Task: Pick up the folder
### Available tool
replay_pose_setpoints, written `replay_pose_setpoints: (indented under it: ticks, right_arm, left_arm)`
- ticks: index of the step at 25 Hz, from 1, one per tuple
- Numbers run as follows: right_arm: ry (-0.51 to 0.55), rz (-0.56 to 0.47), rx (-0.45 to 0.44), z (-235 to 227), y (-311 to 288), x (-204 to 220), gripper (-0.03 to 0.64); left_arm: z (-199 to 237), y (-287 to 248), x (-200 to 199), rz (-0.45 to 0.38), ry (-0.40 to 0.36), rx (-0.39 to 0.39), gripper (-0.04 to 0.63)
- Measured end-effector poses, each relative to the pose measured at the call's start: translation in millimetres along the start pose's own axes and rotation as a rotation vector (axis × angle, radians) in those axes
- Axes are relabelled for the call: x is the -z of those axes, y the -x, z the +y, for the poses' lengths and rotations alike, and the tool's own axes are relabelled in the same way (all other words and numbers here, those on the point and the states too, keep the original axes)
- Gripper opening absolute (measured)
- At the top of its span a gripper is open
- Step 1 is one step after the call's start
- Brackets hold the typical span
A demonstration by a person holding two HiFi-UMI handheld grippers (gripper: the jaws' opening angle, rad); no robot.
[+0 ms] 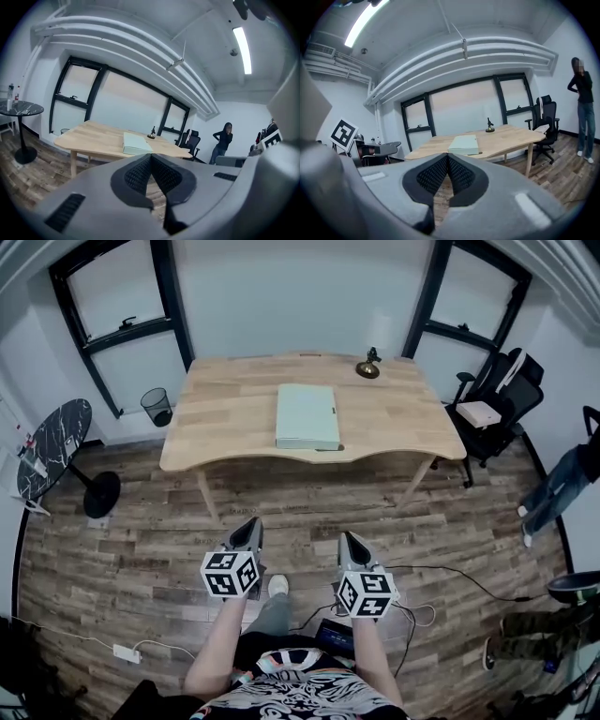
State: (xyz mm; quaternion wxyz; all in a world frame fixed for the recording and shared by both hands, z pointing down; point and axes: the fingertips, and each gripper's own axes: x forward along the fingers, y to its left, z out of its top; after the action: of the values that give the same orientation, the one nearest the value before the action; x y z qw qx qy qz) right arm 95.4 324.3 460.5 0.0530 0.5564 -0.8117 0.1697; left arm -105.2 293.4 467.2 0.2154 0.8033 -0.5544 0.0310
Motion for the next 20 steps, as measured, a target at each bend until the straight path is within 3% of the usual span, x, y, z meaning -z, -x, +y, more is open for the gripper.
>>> replay_pose_setpoints:
  ticks: [5,11,20]
  right_arm:
    - [0.004,0.013,-0.009,-22.0,-44.1,-6.6,0.005]
    - [-0.014,0.047,0.018,-60.8,-142.3,-18.8,0.005]
    - [-0.062,0.110,0.108,-133.2,-323.8,-71.5,0.005]
  left_arm:
    - [23.0,-44.2,-12.9,-0.041,0.072,-0.014,0.008]
    - [57.9,-146.8,-30.8,0.002,0.066,0.006,0.008]
    - [132.5,-329.0,-100.4,0.075,0.041,0.026,0.008]
